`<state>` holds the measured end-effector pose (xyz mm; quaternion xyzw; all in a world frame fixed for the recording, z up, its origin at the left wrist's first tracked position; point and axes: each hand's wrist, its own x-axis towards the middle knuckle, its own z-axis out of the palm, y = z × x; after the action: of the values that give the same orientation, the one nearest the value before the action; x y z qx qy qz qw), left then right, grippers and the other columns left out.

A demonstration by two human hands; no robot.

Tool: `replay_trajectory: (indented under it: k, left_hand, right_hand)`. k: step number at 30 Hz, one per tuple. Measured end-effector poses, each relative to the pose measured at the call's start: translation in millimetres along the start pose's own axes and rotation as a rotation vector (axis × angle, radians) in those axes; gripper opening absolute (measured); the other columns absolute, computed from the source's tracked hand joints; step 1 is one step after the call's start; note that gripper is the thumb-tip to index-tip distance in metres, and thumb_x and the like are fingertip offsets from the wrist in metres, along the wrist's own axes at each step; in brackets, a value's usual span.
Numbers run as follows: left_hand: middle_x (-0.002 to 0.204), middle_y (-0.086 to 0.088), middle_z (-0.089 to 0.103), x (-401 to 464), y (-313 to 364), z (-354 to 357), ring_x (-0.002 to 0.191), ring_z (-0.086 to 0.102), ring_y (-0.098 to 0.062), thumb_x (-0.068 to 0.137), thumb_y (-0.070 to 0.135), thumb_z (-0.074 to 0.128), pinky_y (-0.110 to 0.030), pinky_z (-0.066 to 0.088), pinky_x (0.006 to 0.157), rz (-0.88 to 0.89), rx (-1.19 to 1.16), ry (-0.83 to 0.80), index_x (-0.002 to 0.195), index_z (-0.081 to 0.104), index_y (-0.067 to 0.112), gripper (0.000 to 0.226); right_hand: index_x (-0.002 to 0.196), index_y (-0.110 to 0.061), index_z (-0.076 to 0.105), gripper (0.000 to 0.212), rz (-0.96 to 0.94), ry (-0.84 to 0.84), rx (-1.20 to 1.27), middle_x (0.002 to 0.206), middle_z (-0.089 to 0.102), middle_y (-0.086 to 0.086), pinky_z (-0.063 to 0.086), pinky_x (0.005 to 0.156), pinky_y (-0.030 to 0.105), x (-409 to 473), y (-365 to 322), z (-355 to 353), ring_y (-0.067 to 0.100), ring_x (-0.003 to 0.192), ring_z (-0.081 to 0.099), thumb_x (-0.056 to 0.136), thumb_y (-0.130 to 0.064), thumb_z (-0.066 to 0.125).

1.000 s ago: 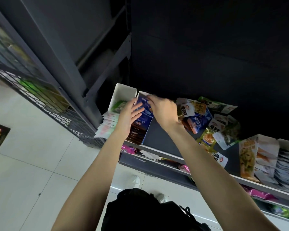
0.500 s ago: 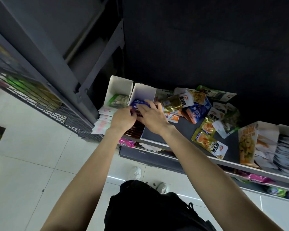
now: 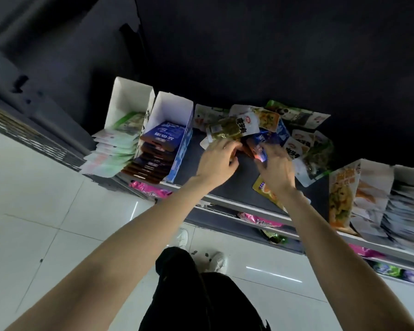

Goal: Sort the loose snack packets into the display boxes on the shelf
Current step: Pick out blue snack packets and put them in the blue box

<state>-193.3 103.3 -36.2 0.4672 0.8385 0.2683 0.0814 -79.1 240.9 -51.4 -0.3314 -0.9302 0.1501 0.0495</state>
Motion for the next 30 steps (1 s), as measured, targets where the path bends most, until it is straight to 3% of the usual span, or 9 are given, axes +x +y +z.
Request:
replay_trajectory:
  k: [5, 10, 15, 17, 19, 22, 24, 26, 30]
  left_hand:
    - [0.143, -0.002, 0.038, 33, -26, 46, 0.136, 0.029, -0.021, 0.091, 0.03, 0.048, -0.039, 0.02, 0.114, -0.054, 0.237, -0.135, 0.138, 0.038, 0.019, 0.049]
    - [0.155, 0.001, 0.019, 32, -43, 55, 0.142, 0.016, -0.02, 0.093, 0.035, 0.047, -0.045, 0.012, 0.117, -0.117, 0.261, -0.203, 0.145, 0.028, 0.023, 0.056]
    - [0.155, -0.003, 0.017, 23, -35, 53, 0.143, 0.015, -0.023, 0.092, 0.034, 0.051, -0.047, 0.016, 0.116, -0.141, 0.239, -0.191, 0.145, 0.027, 0.024, 0.06]
    - [0.152, -0.005, 0.024, 18, -27, 52, 0.14, 0.02, -0.024, 0.09, 0.034, 0.054, -0.044, 0.022, 0.113, -0.15, 0.221, -0.164, 0.143, 0.033, 0.024, 0.057]
    - [0.143, -0.008, 0.036, 11, -18, 52, 0.133, 0.029, -0.026, 0.088, 0.032, 0.057, -0.042, 0.03, 0.108, -0.119, 0.172, -0.107, 0.137, 0.041, 0.021, 0.053]
    - [0.134, -0.006, 0.045, 3, -5, 50, 0.126, 0.037, -0.024, 0.083, 0.025, 0.064, -0.033, 0.031, 0.105, -0.007, 0.0, -0.129, 0.132, 0.048, 0.017, 0.052]
    - [0.135, -0.003, 0.046, 2, 7, 48, 0.127, 0.037, -0.02, 0.08, 0.02, 0.068, -0.026, 0.027, 0.105, 0.042, -0.131, -0.167, 0.13, 0.05, 0.015, 0.054]
    - [0.135, -0.003, 0.048, 10, 22, 42, 0.128, 0.037, -0.019, 0.081, 0.02, 0.069, -0.021, 0.025, 0.104, 0.031, -0.247, -0.136, 0.13, 0.05, 0.013, 0.054]
    - [0.121, -0.003, 0.059, 28, 54, 15, 0.114, 0.053, -0.018, 0.085, 0.022, 0.067, -0.022, 0.039, 0.091, -0.022, -0.39, -0.126, 0.123, 0.055, 0.011, 0.041]
  right_hand:
    - [0.148, -0.016, 0.02, 0.085, 0.063, -0.163, -0.105, 0.154, 0.016, 0.017, 0.031, 0.107, 0.048, 49, 14, 27, 0.039, 0.14, 0.017, 0.082, -0.044, 0.066]
    - [0.146, -0.017, 0.023, 0.062, -0.055, -0.25, -0.346, 0.152, 0.022, 0.013, 0.043, 0.094, 0.042, 25, 19, 32, 0.035, 0.13, 0.037, 0.092, -0.023, 0.051]
    - [0.143, -0.015, 0.031, 0.053, -0.19, -0.298, -0.457, 0.154, 0.02, 0.008, 0.048, 0.086, 0.038, -22, 16, 22, 0.03, 0.128, 0.042, 0.093, -0.016, 0.047]
    - [0.136, -0.011, 0.041, 0.047, -0.238, -0.268, -0.446, 0.15, 0.029, 0.008, 0.05, 0.08, 0.039, -30, 16, 22, 0.029, 0.117, 0.052, 0.09, -0.011, 0.049]
    - [0.123, -0.007, 0.051, 0.041, -0.302, -0.219, -0.473, 0.136, 0.046, 0.007, 0.052, 0.064, 0.033, -35, 19, 22, 0.026, 0.089, 0.067, 0.083, -0.007, 0.059]
    - [0.083, -0.003, 0.064, 0.035, -0.299, -0.025, -0.321, 0.081, 0.065, 0.011, 0.04, 0.035, 0.022, -38, 24, 9, 0.024, 0.038, 0.058, 0.052, 0.005, 0.078]
    - [0.077, -0.003, 0.064, 0.018, -0.261, 0.203, -0.121, 0.067, 0.063, 0.01, 0.041, 0.036, 0.024, -38, 26, -9, 0.025, 0.041, 0.058, 0.062, 0.004, 0.07]
    - [0.086, -0.005, 0.065, 0.01, -0.203, 0.345, 0.014, 0.072, 0.066, 0.009, 0.045, 0.044, 0.028, -40, 25, -33, 0.027, 0.055, 0.062, 0.079, -0.002, 0.06]
    - [0.101, -0.008, 0.065, 0.017, -0.001, 0.371, 0.247, 0.09, 0.07, 0.008, 0.052, 0.06, 0.035, -45, 21, -83, 0.025, 0.077, 0.066, 0.093, -0.011, 0.05]
